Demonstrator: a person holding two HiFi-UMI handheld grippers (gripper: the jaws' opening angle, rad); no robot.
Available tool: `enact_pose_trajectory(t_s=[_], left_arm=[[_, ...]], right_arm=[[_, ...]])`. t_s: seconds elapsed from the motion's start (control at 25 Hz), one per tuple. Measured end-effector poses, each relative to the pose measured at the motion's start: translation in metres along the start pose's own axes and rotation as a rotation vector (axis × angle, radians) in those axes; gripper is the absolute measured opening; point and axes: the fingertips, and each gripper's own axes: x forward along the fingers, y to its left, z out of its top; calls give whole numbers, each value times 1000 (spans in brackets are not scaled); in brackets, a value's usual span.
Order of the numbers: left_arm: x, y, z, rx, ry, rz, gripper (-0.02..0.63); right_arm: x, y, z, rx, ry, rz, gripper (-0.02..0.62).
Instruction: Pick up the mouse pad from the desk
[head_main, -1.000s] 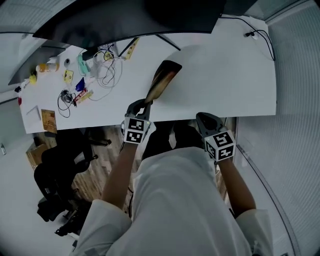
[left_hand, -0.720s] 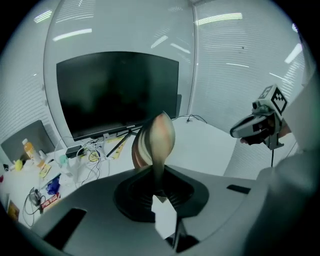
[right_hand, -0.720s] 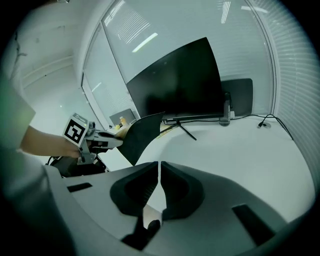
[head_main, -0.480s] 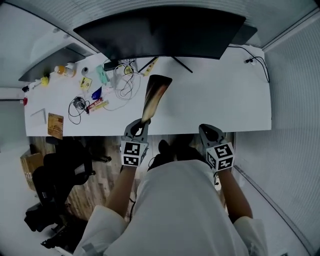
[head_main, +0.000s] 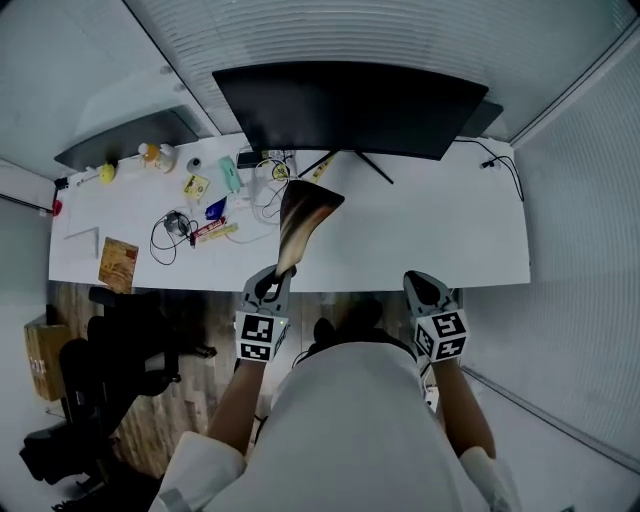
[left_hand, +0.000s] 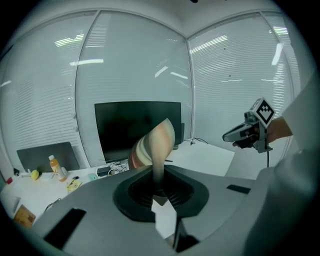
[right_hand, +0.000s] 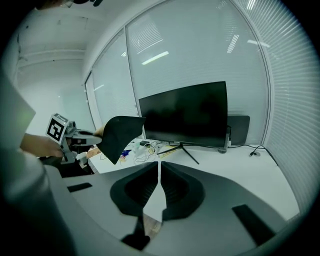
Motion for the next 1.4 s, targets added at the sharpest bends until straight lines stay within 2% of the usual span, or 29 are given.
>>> enact_pose_trajectory(t_s=[0.16,0.32,0.64,0.84,1.2,1.4], left_arm=[[-26,3,4,15,-34,-3,38],[-45,8,12,-3,-85,-19,38],[-72,11,19,50,-120,-20,38],[-81,7,34,87,-138,18,38],[-88,-12,47,36,-160,83,38],[-87,-25,52,39,-163,98,38]], right_arm=[[-17,11,14,-5,-51,-35,37],[-35,19,25,5,-99,-64,37],[-71,25,35,-2,-161,-104,37],[-89,11,48,-6,-193,-99,37],[-107,-10,58,-30,-229,-46,37],[-112,-19,59,-23,-238,-29,37]])
